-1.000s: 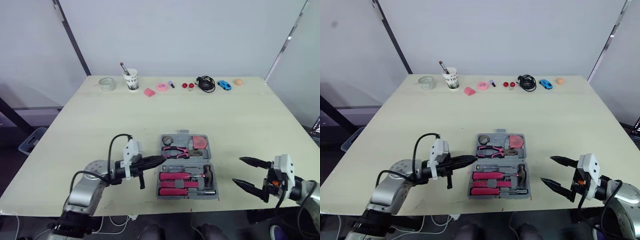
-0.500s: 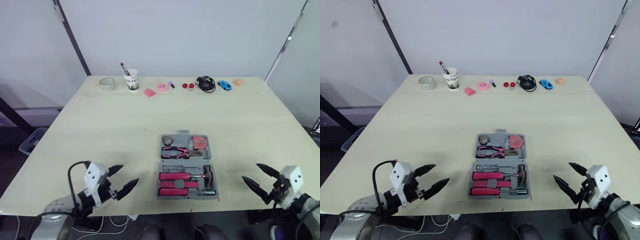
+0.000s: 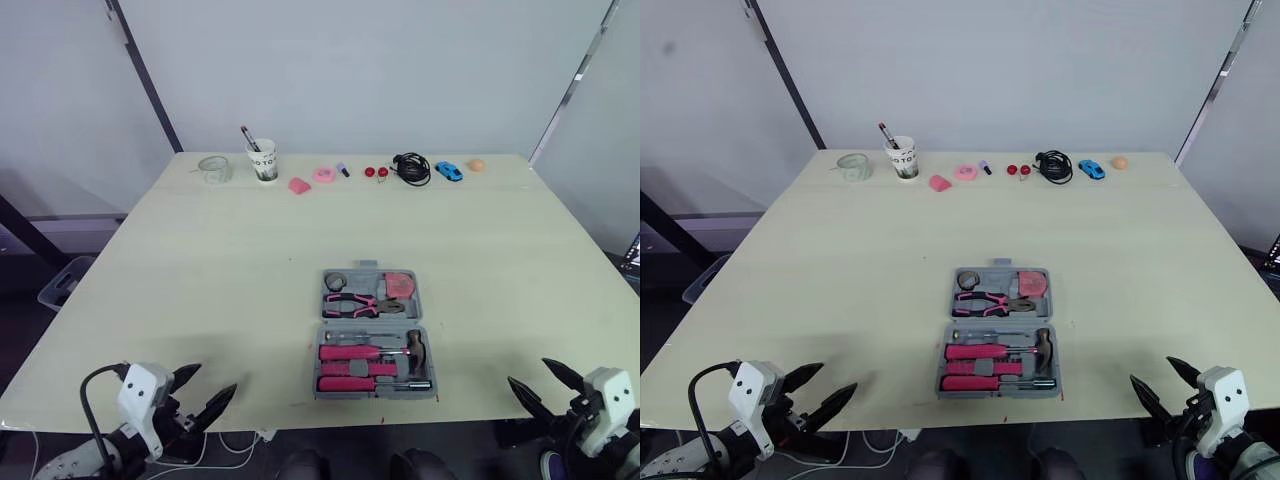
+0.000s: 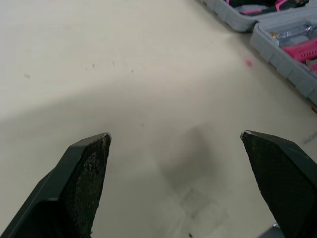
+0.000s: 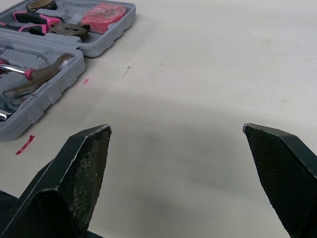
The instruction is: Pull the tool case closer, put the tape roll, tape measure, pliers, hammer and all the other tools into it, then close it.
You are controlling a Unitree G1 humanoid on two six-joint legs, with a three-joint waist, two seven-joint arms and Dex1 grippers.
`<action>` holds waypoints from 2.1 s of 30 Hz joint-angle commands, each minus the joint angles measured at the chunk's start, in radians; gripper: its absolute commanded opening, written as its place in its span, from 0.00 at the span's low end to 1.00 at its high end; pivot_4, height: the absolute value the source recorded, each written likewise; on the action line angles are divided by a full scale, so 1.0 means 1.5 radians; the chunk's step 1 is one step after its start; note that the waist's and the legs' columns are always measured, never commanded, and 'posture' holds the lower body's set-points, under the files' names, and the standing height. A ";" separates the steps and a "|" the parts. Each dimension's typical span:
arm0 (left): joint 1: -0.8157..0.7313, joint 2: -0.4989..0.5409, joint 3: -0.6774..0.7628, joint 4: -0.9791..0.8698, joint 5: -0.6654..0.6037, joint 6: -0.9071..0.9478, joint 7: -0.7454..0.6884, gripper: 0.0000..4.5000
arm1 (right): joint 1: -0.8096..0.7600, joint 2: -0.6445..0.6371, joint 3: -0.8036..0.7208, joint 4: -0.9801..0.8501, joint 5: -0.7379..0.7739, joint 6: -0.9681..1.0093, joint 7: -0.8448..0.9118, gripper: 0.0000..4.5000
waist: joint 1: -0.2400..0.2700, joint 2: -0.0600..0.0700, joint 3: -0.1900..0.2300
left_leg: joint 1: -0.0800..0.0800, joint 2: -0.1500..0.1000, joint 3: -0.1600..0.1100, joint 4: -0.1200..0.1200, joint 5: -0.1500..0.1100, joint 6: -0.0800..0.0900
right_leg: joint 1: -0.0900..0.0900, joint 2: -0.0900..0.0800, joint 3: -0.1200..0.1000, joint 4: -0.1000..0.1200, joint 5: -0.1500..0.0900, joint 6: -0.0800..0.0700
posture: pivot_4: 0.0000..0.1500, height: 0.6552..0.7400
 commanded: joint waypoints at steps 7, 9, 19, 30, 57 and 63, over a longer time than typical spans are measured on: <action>-0.091 0.041 -0.033 0.042 0.013 -0.003 -0.023 1.00 | -0.075 -0.062 0.036 -0.018 0.007 0.039 0.055 1.00 | 0.000 0.001 0.000 | 0.000 0.000 0.000 0.000 0.002 0.003 | 0.000 0.000 -0.001 0.000 0.000 -0.001 | 1.00 1.00; -0.118 0.050 -0.049 0.062 0.018 -0.003 -0.033 1.00 | -0.101 -0.075 0.049 -0.013 -0.008 0.046 0.055 1.00 | 0.000 0.000 0.000 | 0.000 0.000 0.000 0.000 0.002 0.003 | 0.000 0.000 -0.001 0.000 0.001 -0.002 | 1.00 1.00; -0.284 0.084 -0.158 0.216 0.059 -0.029 -0.125 0.73 | -0.245 -0.114 0.128 0.024 -0.033 0.114 0.088 0.88 | 0.001 0.000 0.000 | -0.001 -0.001 0.001 0.000 0.002 0.003 | 0.000 0.004 -0.001 0.000 0.001 -0.002 | 1.00 1.00; -0.510 0.054 -0.295 0.438 0.132 -0.102 -0.238 0.00 | -0.418 -0.121 0.250 0.179 -0.130 0.120 0.144 0.00 | -0.005 -0.001 0.000 | -0.002 -0.005 0.001 0.000 0.002 0.003 | 0.001 0.006 -0.001 0.000 0.002 -0.002 | 1.00 1.00; -0.642 -0.004 -0.359 0.603 0.206 -0.150 -0.285 0.00 | -0.566 -0.036 0.350 0.330 -0.241 0.066 0.145 0.00 | -0.012 -0.001 0.000 | -0.002 -0.005 0.001 0.001 0.002 0.003 | 0.002 0.006 -0.001 0.001 0.003 0.001 | 1.00 1.00; -0.653 -0.011 -0.364 0.618 0.220 -0.155 -0.283 0.00 | -0.559 -0.034 0.356 0.331 -0.252 0.057 0.144 0.00 | -0.012 -0.001 0.000 | -0.002 -0.005 0.001 0.001 0.002 0.003 | 0.002 0.006 -0.001 0.001 0.003 0.001 | 1.00 1.00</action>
